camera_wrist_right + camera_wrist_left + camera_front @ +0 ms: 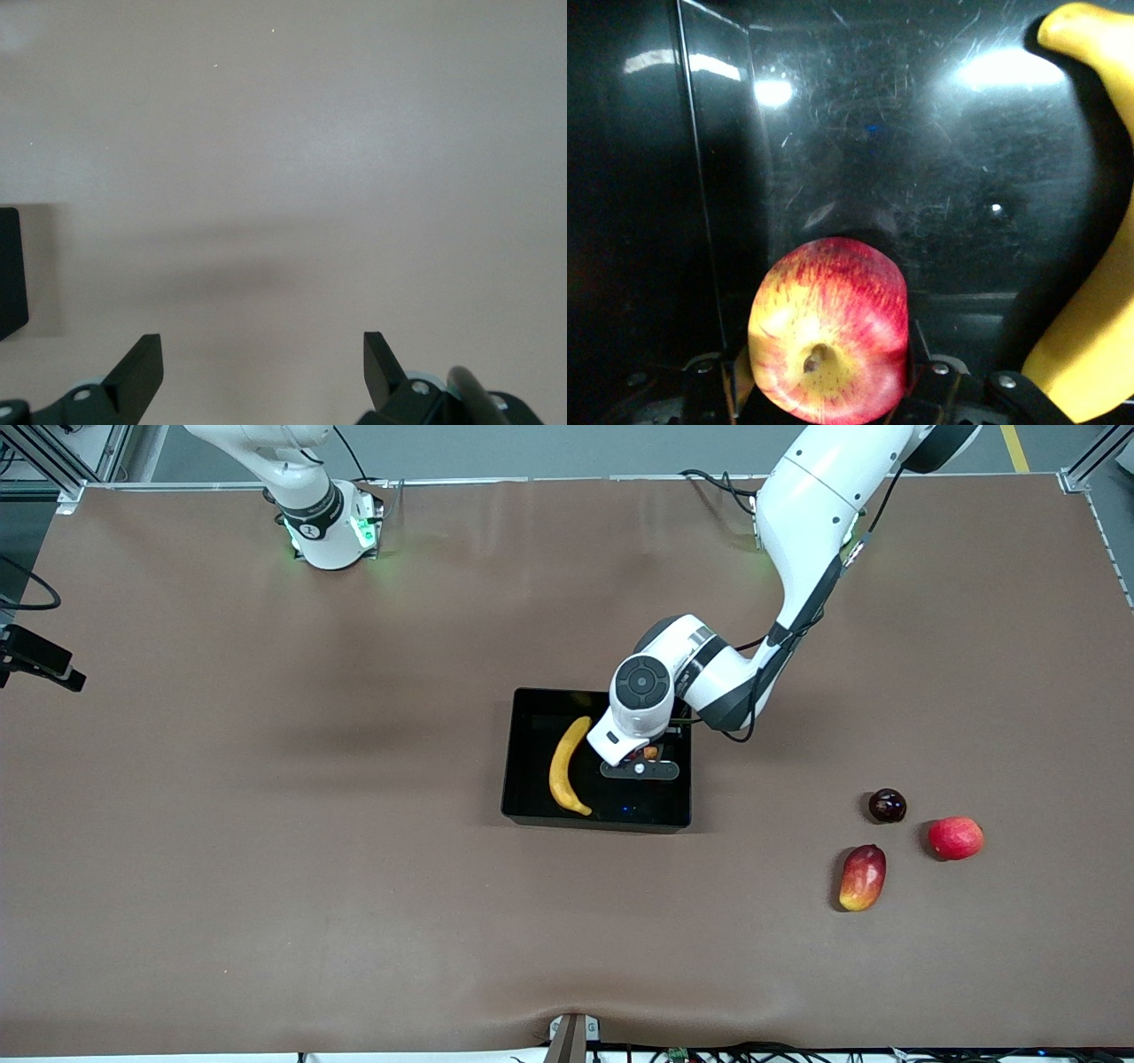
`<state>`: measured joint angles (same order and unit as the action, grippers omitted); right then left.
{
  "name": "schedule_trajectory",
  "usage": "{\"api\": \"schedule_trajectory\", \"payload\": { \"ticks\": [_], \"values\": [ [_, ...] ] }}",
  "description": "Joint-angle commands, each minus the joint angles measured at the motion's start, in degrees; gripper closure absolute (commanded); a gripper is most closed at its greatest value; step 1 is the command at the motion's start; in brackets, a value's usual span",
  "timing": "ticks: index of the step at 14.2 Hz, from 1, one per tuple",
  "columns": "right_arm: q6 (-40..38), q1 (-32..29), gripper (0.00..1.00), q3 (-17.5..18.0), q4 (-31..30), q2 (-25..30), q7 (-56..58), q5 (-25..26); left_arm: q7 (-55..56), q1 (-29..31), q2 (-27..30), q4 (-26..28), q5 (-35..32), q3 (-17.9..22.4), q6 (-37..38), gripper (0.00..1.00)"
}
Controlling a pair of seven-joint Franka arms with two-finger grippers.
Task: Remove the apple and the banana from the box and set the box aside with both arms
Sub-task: 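Grasp the red apple with the left gripper and lift it out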
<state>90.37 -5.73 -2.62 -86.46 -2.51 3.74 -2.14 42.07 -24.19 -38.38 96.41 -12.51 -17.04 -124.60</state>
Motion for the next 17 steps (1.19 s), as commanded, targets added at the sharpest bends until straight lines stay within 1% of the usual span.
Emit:
{"api": "schedule_trajectory", "payload": {
  "ticks": [1, 3, 6, 8, 11, 14, 17],
  "values": [
    [-0.4, -0.8, 0.0, 0.8, 0.9, -0.4, 0.3, -0.1, 0.5, 0.1, 2.5, -0.7, -2.2, 0.1, 0.2, 1.0],
    [-0.3, -0.9, 0.0, 0.8, 0.9, -0.4, 0.3, -0.1, -0.4, 0.1, 5.5, -0.7, -2.3, 0.3, 0.2, 1.0],
    [-0.3, -1.0, 0.0, 0.8, 0.9, -0.4, 0.3, -0.1, -3.8, 2.0, 9.9, -1.4, -2.4, 0.5, 0.7, 1.0],
    [-0.4, -0.9, 0.0, 0.8, 0.9, -0.4, 0.3, -0.1, -6.3, 3.4, 12.1, -3.1, -2.4, 0.5, 2.9, 1.0],
    [-0.4, -1.1, 0.0, 0.8, 0.9, -0.6, 0.3, -0.1, -12.4, 6.4, 14.1, -6.9, -1.6, 0.3, 8.1, 1.0],
    [-0.4, -1.0, 0.0, 0.8, 0.9, -0.6, 0.3, -0.1, -19.7, 12.0, 15.5, -6.7, -1.4, 0.1, 9.6, 1.0],
    [-0.4, -1.0, 0.0, 0.8, 0.9, -0.6, 0.3, -0.1, -28.1, 17.9, 15.2, -6.4, -1.3, 0.1, 10.3, 1.0]
  ]
}}
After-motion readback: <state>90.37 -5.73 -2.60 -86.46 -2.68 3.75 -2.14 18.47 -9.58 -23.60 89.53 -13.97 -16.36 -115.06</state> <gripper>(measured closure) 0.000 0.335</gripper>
